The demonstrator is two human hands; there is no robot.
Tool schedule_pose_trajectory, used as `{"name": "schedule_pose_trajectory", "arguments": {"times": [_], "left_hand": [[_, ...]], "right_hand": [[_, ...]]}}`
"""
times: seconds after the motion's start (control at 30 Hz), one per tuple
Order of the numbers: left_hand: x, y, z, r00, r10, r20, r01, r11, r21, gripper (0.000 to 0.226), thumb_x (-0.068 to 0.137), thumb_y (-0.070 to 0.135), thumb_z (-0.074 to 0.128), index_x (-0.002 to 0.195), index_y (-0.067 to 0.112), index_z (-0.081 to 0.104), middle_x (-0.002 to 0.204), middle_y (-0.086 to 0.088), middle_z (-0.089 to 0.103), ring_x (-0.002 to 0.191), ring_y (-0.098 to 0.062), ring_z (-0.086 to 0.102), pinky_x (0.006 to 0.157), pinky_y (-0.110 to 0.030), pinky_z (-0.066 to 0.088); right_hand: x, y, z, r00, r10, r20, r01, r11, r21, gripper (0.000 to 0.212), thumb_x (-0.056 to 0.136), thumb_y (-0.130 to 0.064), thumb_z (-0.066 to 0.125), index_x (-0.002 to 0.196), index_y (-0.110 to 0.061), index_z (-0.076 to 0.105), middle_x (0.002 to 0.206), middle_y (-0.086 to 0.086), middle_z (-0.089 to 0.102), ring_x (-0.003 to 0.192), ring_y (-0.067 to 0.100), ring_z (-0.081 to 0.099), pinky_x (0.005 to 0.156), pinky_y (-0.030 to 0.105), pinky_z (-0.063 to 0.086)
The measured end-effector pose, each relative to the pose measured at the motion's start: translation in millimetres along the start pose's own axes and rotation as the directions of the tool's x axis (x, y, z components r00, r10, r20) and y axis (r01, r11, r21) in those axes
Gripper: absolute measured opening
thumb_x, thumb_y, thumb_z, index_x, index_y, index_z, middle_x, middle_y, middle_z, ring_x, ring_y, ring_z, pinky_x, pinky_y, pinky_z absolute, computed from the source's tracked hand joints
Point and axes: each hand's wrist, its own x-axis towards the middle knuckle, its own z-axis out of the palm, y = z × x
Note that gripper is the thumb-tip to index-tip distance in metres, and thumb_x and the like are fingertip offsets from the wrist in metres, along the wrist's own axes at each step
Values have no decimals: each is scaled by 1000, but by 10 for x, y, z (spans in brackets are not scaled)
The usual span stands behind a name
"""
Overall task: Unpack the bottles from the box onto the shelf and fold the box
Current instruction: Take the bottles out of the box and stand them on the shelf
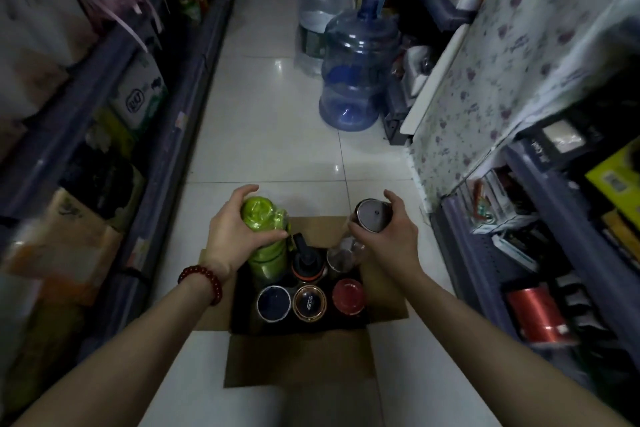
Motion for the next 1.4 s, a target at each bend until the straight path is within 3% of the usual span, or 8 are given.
{"name": "schedule_pose_trajectory", "arguments": {"times": [0.23,0.57,0.7,0.8,0.9,1.0,1.2,1.4], "left_hand": [[-1,1857,-977,995,31,92,-32,999,11,83,41,48,88,112,43,47,99,11,59,92,-9,56,78,-19,43],[115,4739,-2110,985,135,109,-115,978,-174,63,45,43,89,96,47,53,90,16,64,81,12,60,57,-2,44],[172,5703,-2323,971,229,75,-194,929,-315,64,46,42,89,98,51,52,95,14,66,83,9,63,62,-11,50],[273,6283,-2396,953,295,71,-239,874,-423,76,41,47,90,106,50,50,102,12,65,88,3,65,66,-14,53],[413,6771,-2414,935,343,89,-269,851,-451,97,34,60,86,120,39,46,106,13,62,94,-5,63,73,-24,55],[564,7218,-2429,912,392,123,-298,837,-459,89,33,64,84,112,45,48,101,17,62,93,-6,64,71,-26,56],[653,8019,-2393,825,538,174,-374,750,-545,69,30,64,81,90,37,61,88,15,70,85,-4,67,76,-27,56],[610,8648,-2331,721,640,267,-329,654,-682,69,25,69,84,85,39,69,82,13,75,79,-6,72,81,-38,58]], "right_hand": [[-55,-1747,-1191,999,15,37,-18,996,93,89,62,-33,84,137,-23,37,110,0,59,108,20,59,96,38,49],[-14,-4147,-3252,996,-77,-33,82,973,216,91,63,-33,87,136,-26,34,114,-3,60,96,4,61,74,8,48],[3,-4858,-3961,980,-177,-92,194,953,234,87,63,-32,87,133,-31,37,117,-3,63,105,6,63,87,21,52],[43,-5234,-4340,950,-244,-197,285,933,219,82,61,-26,89,128,-32,42,102,-24,60,89,-18,59,76,7,49],[60,-5485,-4644,939,-218,-267,283,931,231,99,55,-39,89,138,-29,36,97,-24,62,88,-19,59,82,21,55],[54,-5666,-4941,911,-212,-354,304,925,229,98,50,-52,85,133,-34,38,102,-37,57,96,-20,56,77,9,50],[-10,-5944,-5434,825,-123,-552,304,919,250,95,43,-51,86,125,-32,43,107,1,68,96,12,68,90,31,54],[-215,-6215,-5946,733,-66,-677,275,939,205,92,38,-55,87,118,-23,53,99,-5,72,90,5,69,85,25,55]]}}
